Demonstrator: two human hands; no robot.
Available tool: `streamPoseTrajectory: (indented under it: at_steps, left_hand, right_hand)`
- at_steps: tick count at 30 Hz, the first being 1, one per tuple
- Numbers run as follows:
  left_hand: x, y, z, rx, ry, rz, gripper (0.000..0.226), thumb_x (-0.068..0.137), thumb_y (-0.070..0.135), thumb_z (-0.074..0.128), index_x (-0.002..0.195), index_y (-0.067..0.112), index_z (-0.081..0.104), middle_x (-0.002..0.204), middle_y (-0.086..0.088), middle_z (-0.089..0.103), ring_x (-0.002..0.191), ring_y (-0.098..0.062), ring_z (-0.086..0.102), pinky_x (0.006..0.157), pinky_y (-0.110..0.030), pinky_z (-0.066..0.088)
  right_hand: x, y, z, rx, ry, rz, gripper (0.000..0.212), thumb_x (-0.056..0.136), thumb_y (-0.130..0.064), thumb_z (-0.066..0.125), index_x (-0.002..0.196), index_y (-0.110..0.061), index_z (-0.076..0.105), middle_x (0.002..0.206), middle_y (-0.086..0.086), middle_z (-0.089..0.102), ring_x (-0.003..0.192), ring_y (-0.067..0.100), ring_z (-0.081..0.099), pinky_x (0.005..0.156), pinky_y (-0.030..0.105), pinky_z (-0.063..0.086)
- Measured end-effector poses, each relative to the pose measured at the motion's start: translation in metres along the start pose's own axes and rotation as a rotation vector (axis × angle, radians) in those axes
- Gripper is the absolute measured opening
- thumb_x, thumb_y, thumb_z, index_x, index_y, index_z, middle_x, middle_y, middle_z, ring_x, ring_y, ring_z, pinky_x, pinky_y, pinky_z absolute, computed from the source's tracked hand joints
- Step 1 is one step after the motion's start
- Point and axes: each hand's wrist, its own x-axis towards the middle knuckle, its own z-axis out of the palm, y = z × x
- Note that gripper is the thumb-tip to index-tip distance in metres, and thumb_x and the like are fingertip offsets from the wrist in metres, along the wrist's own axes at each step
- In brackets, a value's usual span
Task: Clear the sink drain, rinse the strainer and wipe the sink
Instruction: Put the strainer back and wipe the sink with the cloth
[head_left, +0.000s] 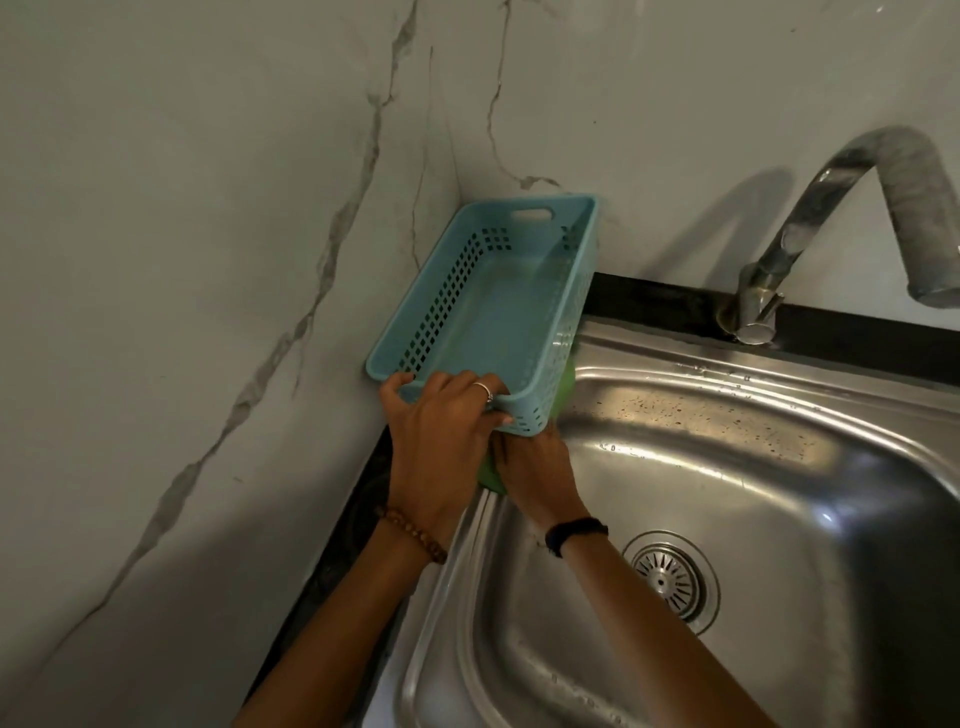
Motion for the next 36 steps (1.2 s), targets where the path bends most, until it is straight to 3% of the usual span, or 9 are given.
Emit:
streamPoseTrajectory:
  at_steps: [2,5,7,9,21,26,29,32,36]
  left_hand:
    - [-0.001,0.001,0.001,0.014,-0.002,-0.013,0.011,0.071,0.019,0.074,0.079,0.019,0.067,0.077,0.003,0.071,0.080,-0.021,0.064,0.092,-0.045,0.026]
    - [-0.001,0.002,0.002,0.038,-0.037,-0.030,0.010,0.072,0.019,0.073,0.081,0.018,0.067,0.079,0.001,0.071,0.083,-0.024,0.064,0.090,-0.052,0.032]
    - [-0.002,0.001,0.003,0.046,-0.046,-0.033,0.009,0.073,0.019,0.072,0.081,0.017,0.067,0.080,0.001,0.071,0.084,-0.024,0.063,0.091,-0.051,0.030]
    - [-0.003,0.001,0.004,0.054,-0.050,-0.028,0.009,0.074,0.019,0.072,0.081,0.017,0.067,0.081,0.001,0.071,0.085,-0.024,0.062,0.092,-0.050,0.029]
    - [-0.015,0.004,0.021,0.130,-0.081,-0.059,0.011,0.083,0.016,0.060,0.093,0.017,0.065,0.095,0.000,0.067,0.103,-0.022,0.056,0.101,-0.044,0.016]
    - [-0.020,0.019,0.026,0.083,-0.080,-0.082,0.043,0.083,0.009,0.056,0.124,0.021,0.052,0.132,-0.003,0.051,0.130,-0.019,0.039,0.110,-0.049,0.005]
    - [-0.024,0.044,0.031,0.081,0.003,0.044,0.062,0.071,-0.003,0.061,0.129,0.016,0.050,0.142,-0.012,0.043,0.136,-0.028,0.034,0.109,-0.056,0.009]
    - [-0.024,0.068,0.044,-0.080,0.020,0.337,0.060,0.068,-0.004,0.061,0.125,0.013,0.054,0.137,-0.014,0.050,0.133,-0.031,0.038,0.110,-0.048,0.019]
    - [-0.016,0.089,0.079,-0.353,-0.249,0.372,0.056,0.083,-0.001,0.047,0.137,0.012,0.040,0.148,-0.008,0.035,0.140,-0.013,0.015,0.118,-0.037,0.015]
  right_hand:
    - [0.015,0.000,-0.012,0.124,0.001,0.157,0.053,0.084,-0.015,0.063,0.132,-0.005,0.044,0.130,0.017,0.055,0.120,0.030,0.053,0.101,0.039,0.047]
    - [0.043,0.013,-0.027,-0.309,-0.097,-0.136,0.050,0.087,-0.017,0.061,0.132,0.000,0.046,0.133,0.024,0.052,0.129,0.037,0.045,0.112,0.050,0.031]
    - [0.058,0.021,-0.039,-0.610,-0.238,-0.188,0.049,0.096,-0.022,0.043,0.141,-0.006,0.033,0.146,0.018,0.040,0.138,0.030,0.033,0.119,0.043,0.015]
    - [0.065,0.032,-0.048,-0.759,-0.257,-0.166,0.049,0.098,-0.021,0.033,0.145,-0.010,0.026,0.151,0.014,0.032,0.140,0.026,0.027,0.120,0.039,0.008]
    - [0.024,0.066,-0.125,-0.868,-0.087,-0.029,0.062,0.089,0.005,0.034,0.147,-0.009,0.016,0.158,0.010,0.008,0.144,0.026,0.020,0.120,0.038,0.011]
    - [-0.003,0.083,-0.172,-0.911,-0.051,0.055,0.064,0.091,0.001,0.038,0.148,-0.012,0.012,0.158,0.010,0.007,0.144,0.026,0.020,0.120,0.039,0.011]
    - [-0.017,0.094,-0.201,-0.941,-0.016,0.137,0.061,0.093,-0.003,0.038,0.148,-0.013,0.015,0.158,0.011,0.008,0.144,0.027,0.018,0.119,0.041,0.012]
    - [-0.030,0.104,-0.224,-0.863,0.071,0.272,0.056,0.094,-0.004,0.038,0.147,-0.012,0.022,0.157,0.015,0.010,0.145,0.030,0.013,0.118,0.046,0.009]
    - [-0.032,0.109,-0.218,-0.767,0.117,0.333,0.054,0.096,-0.006,0.036,0.147,-0.010,0.017,0.157,0.020,0.004,0.145,0.036,0.001,0.119,0.049,0.002]
